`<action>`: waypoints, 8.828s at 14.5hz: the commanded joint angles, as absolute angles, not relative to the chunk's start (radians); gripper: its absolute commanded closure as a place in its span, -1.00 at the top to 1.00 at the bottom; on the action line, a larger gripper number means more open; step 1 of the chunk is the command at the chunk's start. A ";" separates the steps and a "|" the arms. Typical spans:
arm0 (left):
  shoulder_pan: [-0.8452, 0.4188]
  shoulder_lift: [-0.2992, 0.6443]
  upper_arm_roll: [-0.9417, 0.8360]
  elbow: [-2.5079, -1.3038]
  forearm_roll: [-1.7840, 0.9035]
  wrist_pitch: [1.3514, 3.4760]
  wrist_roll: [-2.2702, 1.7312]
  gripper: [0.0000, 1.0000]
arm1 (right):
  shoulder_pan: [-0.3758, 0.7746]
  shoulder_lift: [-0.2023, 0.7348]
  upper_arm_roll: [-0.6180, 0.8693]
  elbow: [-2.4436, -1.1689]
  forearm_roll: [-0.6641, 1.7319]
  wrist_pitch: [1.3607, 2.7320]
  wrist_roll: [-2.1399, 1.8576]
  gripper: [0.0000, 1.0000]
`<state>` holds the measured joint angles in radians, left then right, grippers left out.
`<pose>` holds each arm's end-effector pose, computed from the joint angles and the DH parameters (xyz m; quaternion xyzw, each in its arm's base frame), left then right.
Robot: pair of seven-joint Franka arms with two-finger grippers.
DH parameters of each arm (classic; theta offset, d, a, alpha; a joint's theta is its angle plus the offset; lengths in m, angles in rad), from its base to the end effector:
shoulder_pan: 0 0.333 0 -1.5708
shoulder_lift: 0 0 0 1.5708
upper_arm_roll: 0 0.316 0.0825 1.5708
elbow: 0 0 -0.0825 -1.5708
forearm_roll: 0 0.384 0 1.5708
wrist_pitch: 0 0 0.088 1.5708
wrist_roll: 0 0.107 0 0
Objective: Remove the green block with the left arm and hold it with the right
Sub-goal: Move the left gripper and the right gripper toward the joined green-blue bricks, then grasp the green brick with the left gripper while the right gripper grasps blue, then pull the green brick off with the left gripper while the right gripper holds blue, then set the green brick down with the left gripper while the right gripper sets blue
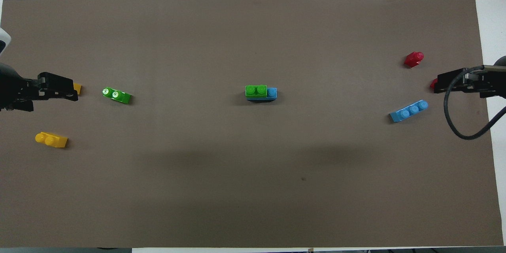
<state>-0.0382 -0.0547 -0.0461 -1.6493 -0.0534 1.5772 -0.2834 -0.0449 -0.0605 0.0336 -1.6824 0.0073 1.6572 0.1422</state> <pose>0.5347 -0.0516 0.6180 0.9946 0.0998 -0.0132 0.0234 0.5427 -0.0049 0.6123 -0.9969 0.0769 -0.0174 0.0038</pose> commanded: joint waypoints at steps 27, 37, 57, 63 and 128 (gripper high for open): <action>-0.468 0.181 -0.048 -1.792 -0.143 2.129 -2.213 1.00 | 0.029 0.353 0.336 -1.721 0.357 2.158 1.775 0.83; -0.500 0.349 -0.046 -1.691 -0.129 2.249 -2.269 1.00 | 0.094 0.408 0.337 -1.801 0.377 2.328 1.795 0.84; -0.551 0.429 -0.046 -1.666 -0.066 2.239 -2.313 1.00 | 0.120 0.474 0.336 -1.867 0.376 2.510 1.786 0.67; -0.568 0.459 -0.044 -1.657 -0.089 2.305 -2.315 1.00 | 0.123 0.476 0.336 -1.868 0.376 2.529 1.789 -1.00; 0.026 0.027 -0.041 -2.293 -0.060 2.243 -0.014 -0.82 | -0.482 0.428 0.328 -1.799 0.305 2.063 1.043 -1.00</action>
